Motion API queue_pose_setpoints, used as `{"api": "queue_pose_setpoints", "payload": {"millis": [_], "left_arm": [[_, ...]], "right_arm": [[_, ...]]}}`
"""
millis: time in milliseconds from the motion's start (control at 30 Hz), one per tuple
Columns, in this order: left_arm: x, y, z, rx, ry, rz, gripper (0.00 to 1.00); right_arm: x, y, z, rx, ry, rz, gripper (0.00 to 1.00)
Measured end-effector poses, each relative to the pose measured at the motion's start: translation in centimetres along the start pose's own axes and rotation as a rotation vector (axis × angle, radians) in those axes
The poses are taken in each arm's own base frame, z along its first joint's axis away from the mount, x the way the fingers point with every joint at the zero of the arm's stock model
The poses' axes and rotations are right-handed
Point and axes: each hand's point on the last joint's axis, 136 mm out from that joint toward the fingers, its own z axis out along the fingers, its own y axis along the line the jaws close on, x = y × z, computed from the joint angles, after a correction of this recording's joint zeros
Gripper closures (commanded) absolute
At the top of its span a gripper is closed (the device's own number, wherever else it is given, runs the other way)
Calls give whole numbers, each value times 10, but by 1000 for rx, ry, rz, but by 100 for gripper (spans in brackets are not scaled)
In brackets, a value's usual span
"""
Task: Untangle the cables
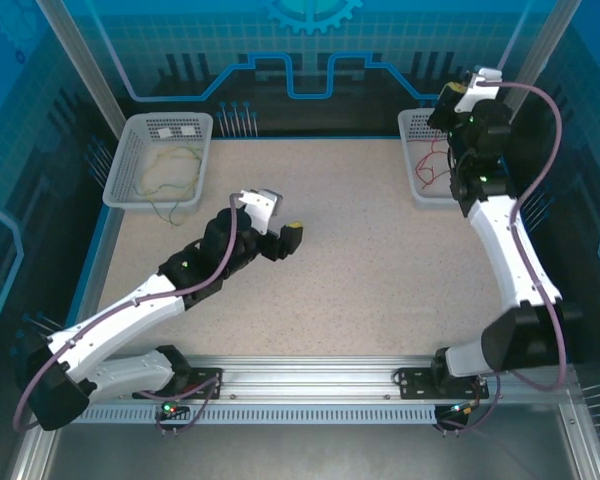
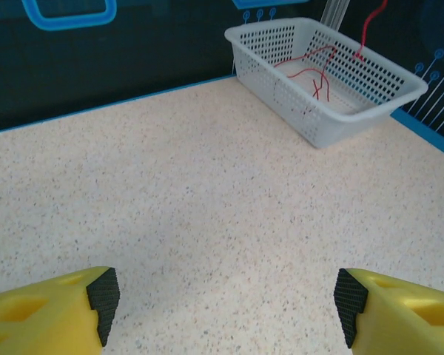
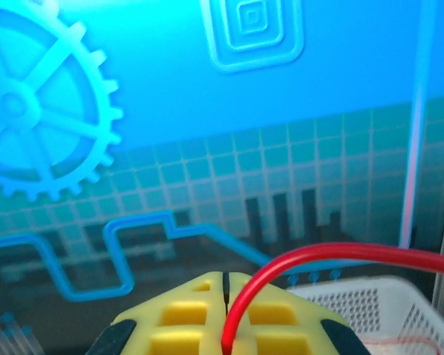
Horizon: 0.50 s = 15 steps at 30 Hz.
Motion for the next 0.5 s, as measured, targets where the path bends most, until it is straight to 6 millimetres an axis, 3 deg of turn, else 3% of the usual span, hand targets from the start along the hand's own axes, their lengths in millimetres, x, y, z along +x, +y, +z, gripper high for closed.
{"api": "queue_pose_setpoints", "payload": {"millis": [133,267,500], "left_arm": [[-3,-1,-5,1,-29,-1,21],[-15,-4,-12,14,-88,-5,20],[-15,-4,-12,18,-115,4,20]], "right_arm": [[26,-27,27,58,-102,-72,100],[66,-58,51,117,-176,-118,100],[112,-110,72,240,-251,-109,100]]}}
